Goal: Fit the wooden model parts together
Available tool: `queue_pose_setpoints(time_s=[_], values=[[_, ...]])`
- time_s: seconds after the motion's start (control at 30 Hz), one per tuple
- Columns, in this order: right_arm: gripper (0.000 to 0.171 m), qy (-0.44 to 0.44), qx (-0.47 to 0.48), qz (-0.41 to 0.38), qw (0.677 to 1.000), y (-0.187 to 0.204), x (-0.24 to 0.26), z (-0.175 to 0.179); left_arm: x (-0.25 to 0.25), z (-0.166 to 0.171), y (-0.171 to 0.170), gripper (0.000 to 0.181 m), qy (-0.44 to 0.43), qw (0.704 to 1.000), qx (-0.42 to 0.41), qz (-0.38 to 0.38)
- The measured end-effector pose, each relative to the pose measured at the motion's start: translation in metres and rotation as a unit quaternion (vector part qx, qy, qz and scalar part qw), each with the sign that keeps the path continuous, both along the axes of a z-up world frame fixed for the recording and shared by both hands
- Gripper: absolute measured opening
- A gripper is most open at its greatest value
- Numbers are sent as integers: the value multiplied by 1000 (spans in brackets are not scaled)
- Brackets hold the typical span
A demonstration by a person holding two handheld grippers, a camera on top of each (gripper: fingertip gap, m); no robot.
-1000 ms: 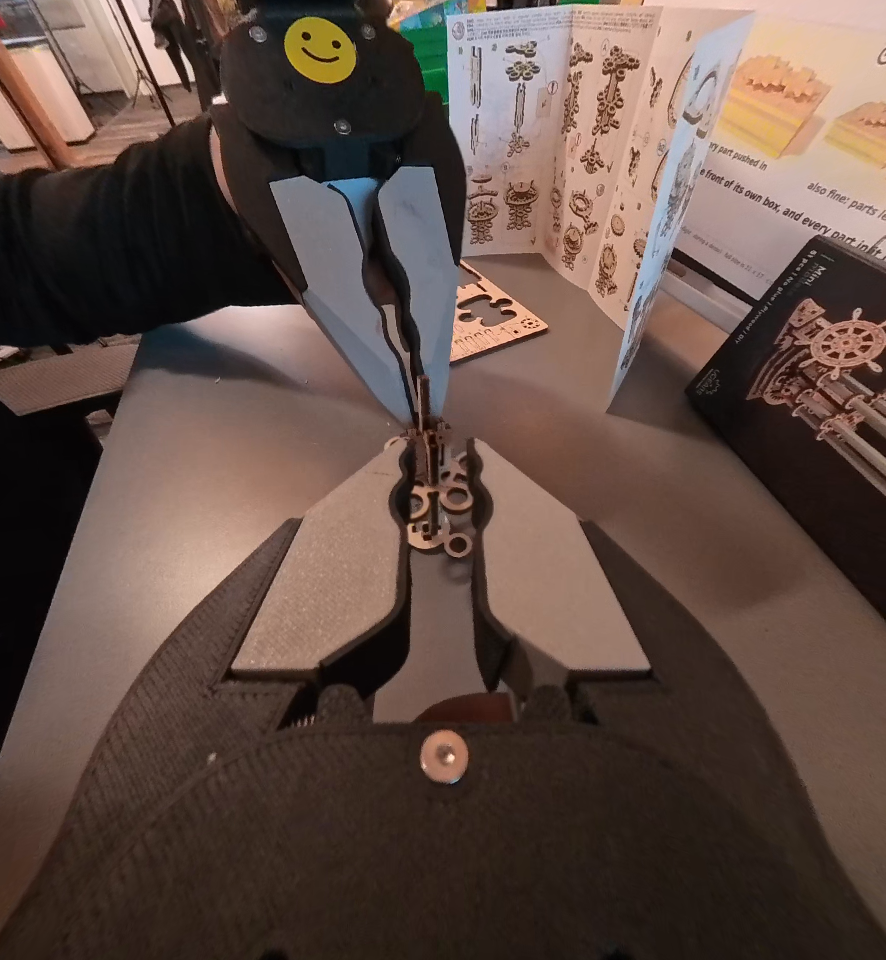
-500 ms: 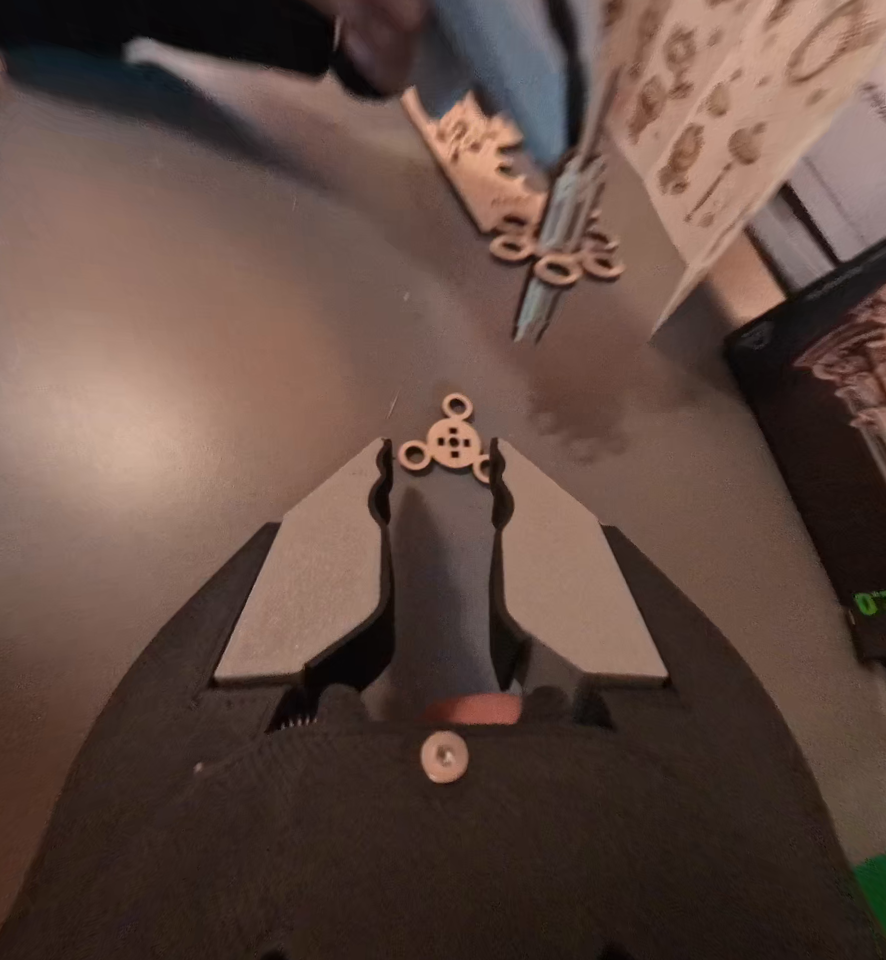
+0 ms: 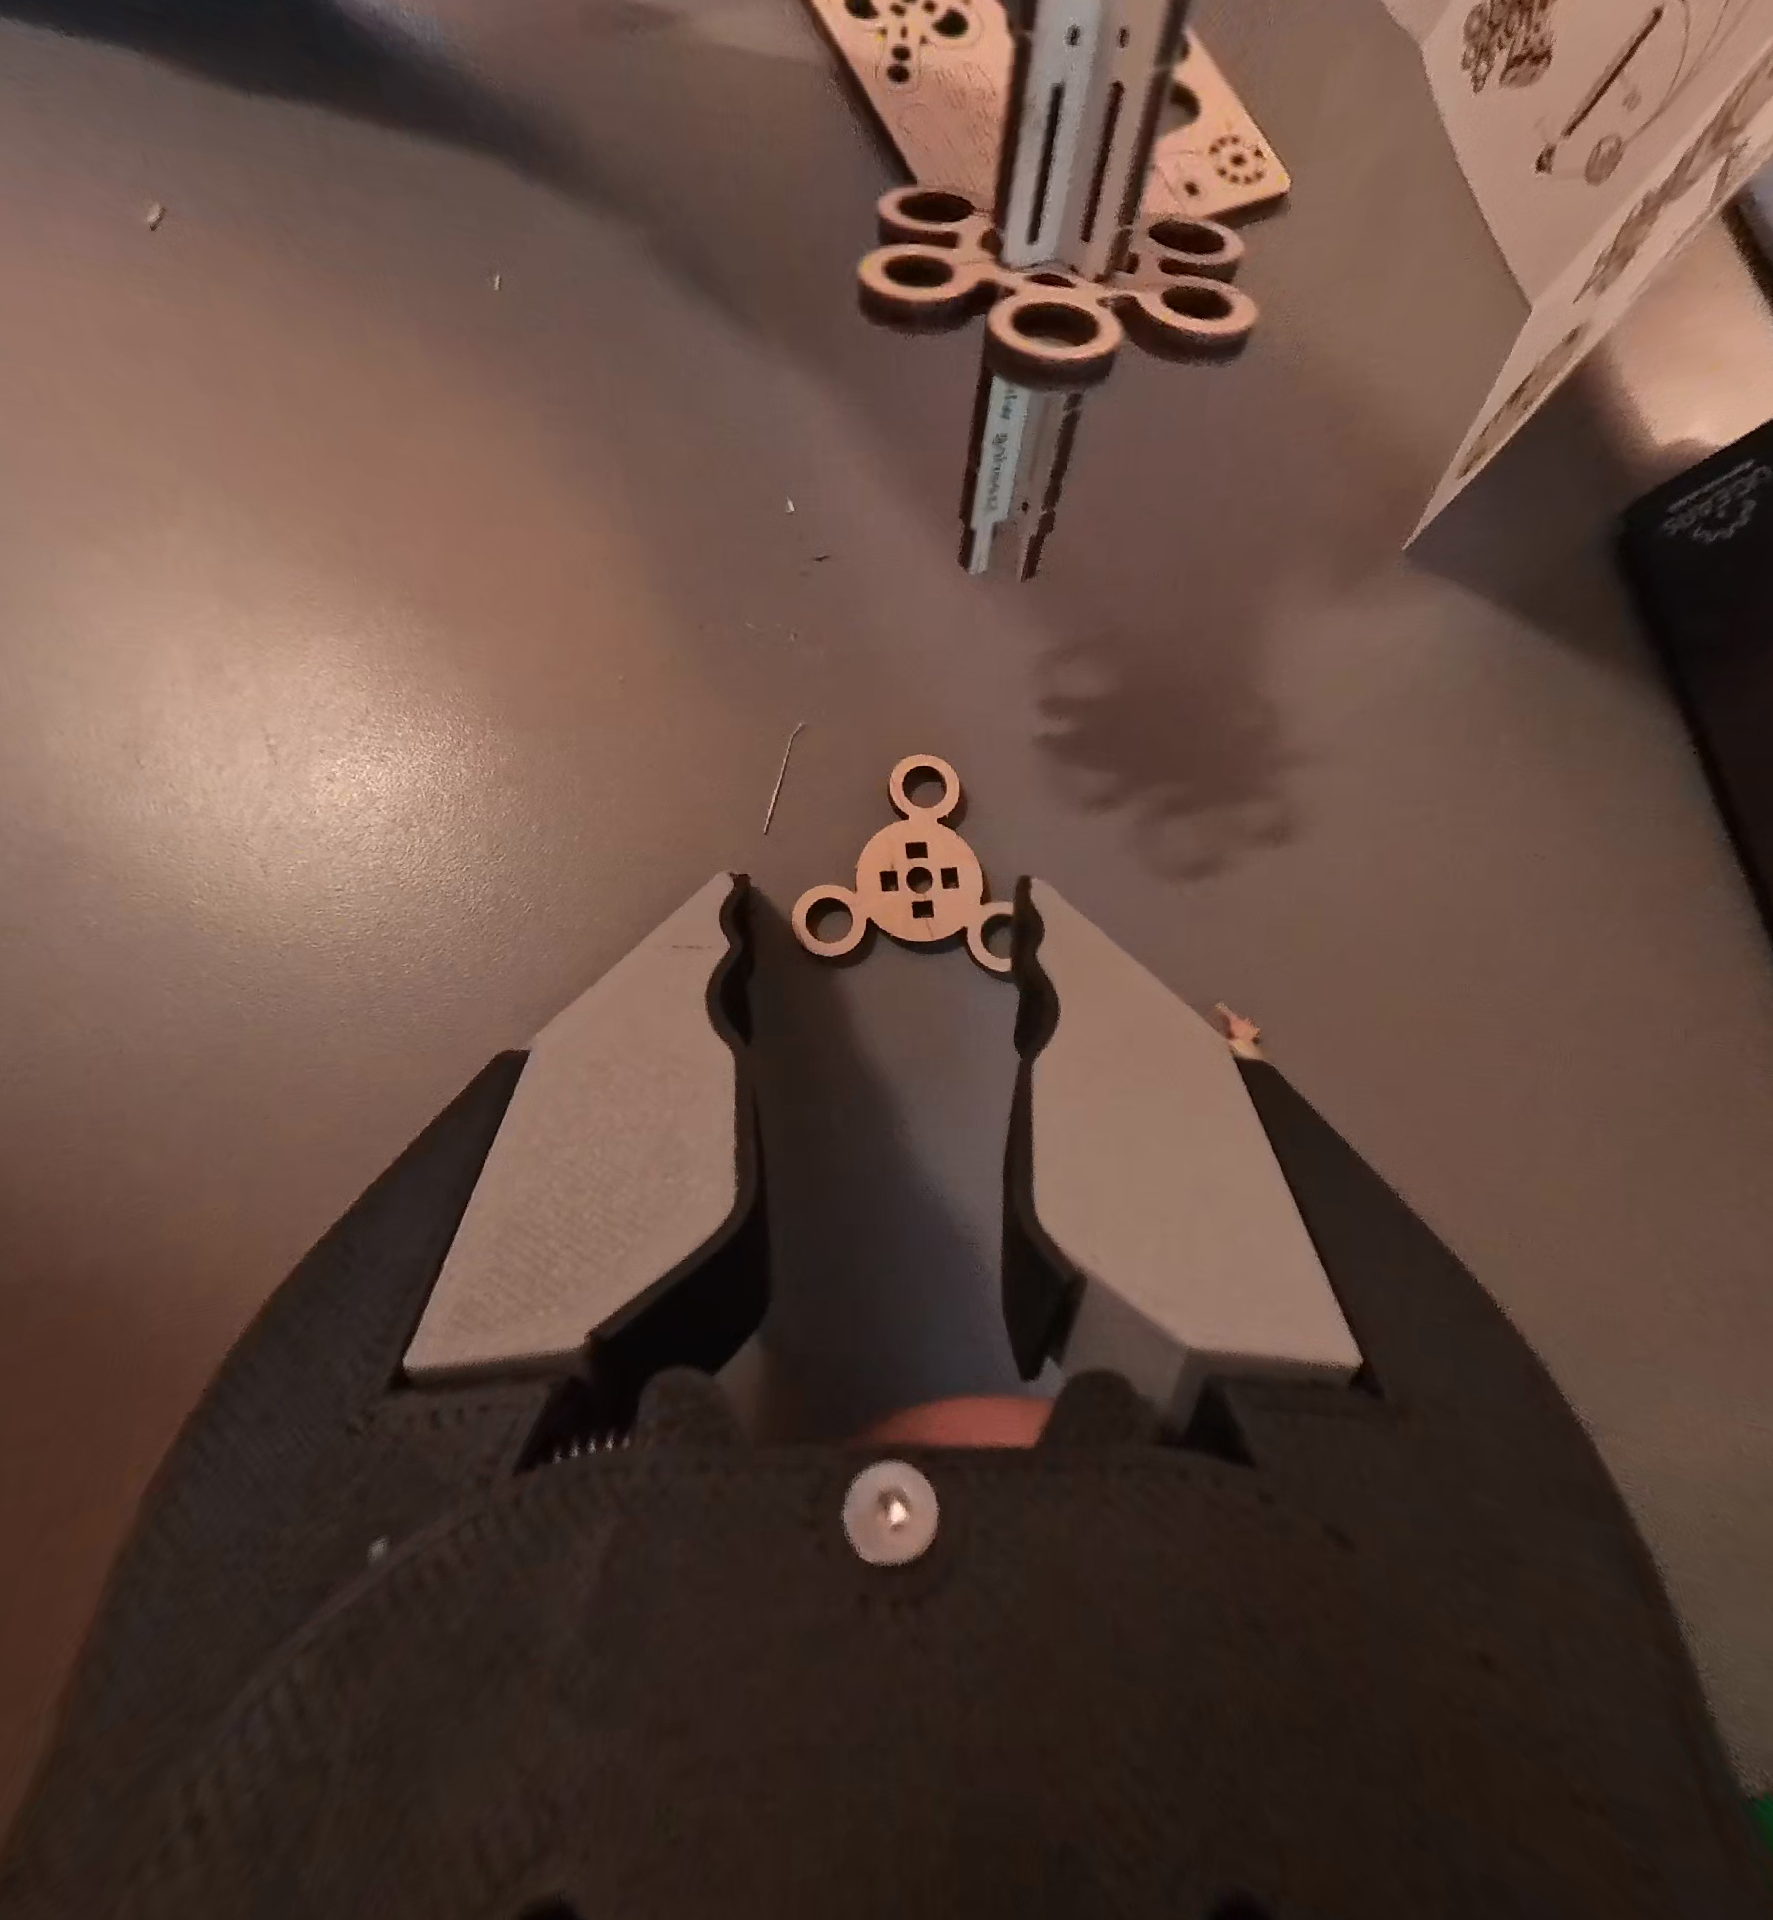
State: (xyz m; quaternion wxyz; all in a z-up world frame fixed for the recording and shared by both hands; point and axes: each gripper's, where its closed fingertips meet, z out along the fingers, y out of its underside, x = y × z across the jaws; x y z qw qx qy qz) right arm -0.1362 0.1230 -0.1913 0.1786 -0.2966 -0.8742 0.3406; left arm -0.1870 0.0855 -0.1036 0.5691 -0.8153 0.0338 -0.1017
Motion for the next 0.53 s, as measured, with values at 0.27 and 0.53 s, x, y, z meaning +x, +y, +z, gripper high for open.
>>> queue_pose_setpoints(time_s=[0.27,0.53], values=[[36,-1,-24,-37,999,3,-5,0,2,6,1,0,1,1000,19,-3],[20,2,-132,-93,987,9,-16,23,25,122,-49,1,-164,896,392,-127]])
